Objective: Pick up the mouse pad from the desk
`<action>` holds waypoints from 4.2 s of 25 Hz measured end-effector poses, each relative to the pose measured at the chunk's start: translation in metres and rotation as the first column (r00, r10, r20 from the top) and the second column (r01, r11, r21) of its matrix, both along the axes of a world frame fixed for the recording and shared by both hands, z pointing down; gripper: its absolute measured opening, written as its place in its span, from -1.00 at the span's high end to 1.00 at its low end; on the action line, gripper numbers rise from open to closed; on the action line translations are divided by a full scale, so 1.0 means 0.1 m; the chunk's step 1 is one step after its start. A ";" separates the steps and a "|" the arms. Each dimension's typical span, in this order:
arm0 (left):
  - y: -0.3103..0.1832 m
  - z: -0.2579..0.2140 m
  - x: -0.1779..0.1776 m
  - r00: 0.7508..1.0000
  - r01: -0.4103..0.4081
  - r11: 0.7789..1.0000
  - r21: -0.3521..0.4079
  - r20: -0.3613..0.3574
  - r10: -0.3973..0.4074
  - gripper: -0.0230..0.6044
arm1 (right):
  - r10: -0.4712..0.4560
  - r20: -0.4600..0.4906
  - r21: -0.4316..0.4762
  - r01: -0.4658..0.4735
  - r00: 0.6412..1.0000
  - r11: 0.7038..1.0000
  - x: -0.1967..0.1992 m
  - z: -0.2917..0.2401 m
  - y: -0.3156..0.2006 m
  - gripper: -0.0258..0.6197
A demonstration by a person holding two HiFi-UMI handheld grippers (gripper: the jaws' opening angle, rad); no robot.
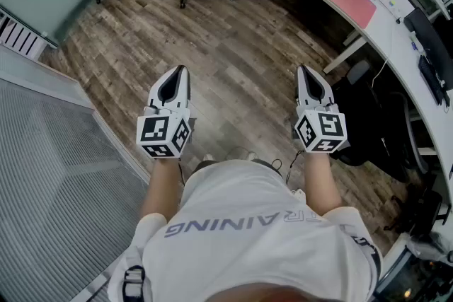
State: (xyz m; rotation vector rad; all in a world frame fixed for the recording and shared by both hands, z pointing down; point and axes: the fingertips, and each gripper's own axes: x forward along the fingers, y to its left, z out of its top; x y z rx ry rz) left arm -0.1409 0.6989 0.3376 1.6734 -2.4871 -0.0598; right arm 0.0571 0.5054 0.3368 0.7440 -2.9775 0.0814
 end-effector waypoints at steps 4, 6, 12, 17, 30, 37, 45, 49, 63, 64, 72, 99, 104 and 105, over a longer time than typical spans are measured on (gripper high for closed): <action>-0.03 0.03 0.04 1.000 -0.012 1.000 -0.001 -0.008 0.012 0.80 | -0.004 -0.002 0.001 0.004 1.000 1.000 0.01 0.02 0.00 0.85; -0.05 0.04 0.05 1.000 -0.016 1.000 -0.004 -0.011 0.016 0.80 | -0.004 -0.001 -0.001 0.004 1.000 1.000 0.02 0.02 0.00 0.85; -0.13 0.03 0.10 1.000 -0.026 1.000 -0.009 -0.006 0.026 0.80 | 0.004 0.005 -0.005 -0.004 1.000 1.000 0.06 0.02 -0.06 0.85; -0.23 0.04 0.18 1.000 -0.029 0.999 -0.013 -0.003 0.029 0.80 | 0.011 0.059 -0.041 -0.008 0.998 0.999 0.14 0.02 -0.18 0.85; -0.93 0.13 0.75 0.997 -0.073 0.996 -0.048 -0.002 0.073 0.80 | 0.017 0.013 -0.105 -0.016 1.000 0.994 0.68 0.41 -0.72 0.84; -1.37 0.31 0.78 0.994 -0.111 0.990 -0.093 -0.024 0.109 0.80 | 0.044 -0.007 -0.149 -0.045 0.999 0.988 0.77 0.63 -1.14 0.84; -2.22 0.34 0.27 0.979 -0.206 0.975 -0.086 -0.027 0.204 0.80 | 0.135 -0.012 -0.129 -0.135 0.991 0.982 0.39 0.57 -1.81 0.84; -2.65 0.28 -0.12 0.968 -0.249 0.965 -0.082 -0.028 0.248 0.80 | 0.181 -0.024 -0.127 -0.183 0.983 0.975 0.08 0.53 -2.16 0.84; -3.76 0.39 -1.45 0.937 -0.350 0.933 -0.079 -0.043 0.348 0.80 | 0.293 -0.078 -0.090 -0.300 0.953 0.950 -1.05 0.62 -3.07 0.84; -3.83 0.38 -1.51 0.935 -0.356 0.932 -0.076 -0.043 0.353 0.80 | 0.300 -0.080 -0.088 -0.307 0.950 0.948 -1.09 0.62 -3.12 0.84; -4.51 0.51 -1.49 0.902 -0.429 0.901 -0.069 -0.083 0.424 0.80 | 0.364 -0.110 -0.073 -0.373 0.925 0.925 -1.00 0.64 -3.59 0.84; -7.96 0.57 -0.45 0.833 -0.553 0.826 -0.107 -0.062 0.550 0.80 | 0.581 -0.118 -0.089 -0.591 0.806 0.802 0.50 0.84 -6.77 0.84; -8.49 0.64 -0.30 0.794 -0.608 0.784 -0.124 -0.071 0.604 0.80 | 0.625 -0.137 -0.108 -0.639 0.768 0.762 0.67 0.96 -7.06 0.84; -8.61 0.66 -0.29 0.785 -0.619 0.775 -0.126 -0.074 0.615 0.80 | 0.633 -0.143 -0.109 -0.648 0.761 0.754 0.68 0.98 -7.13 0.84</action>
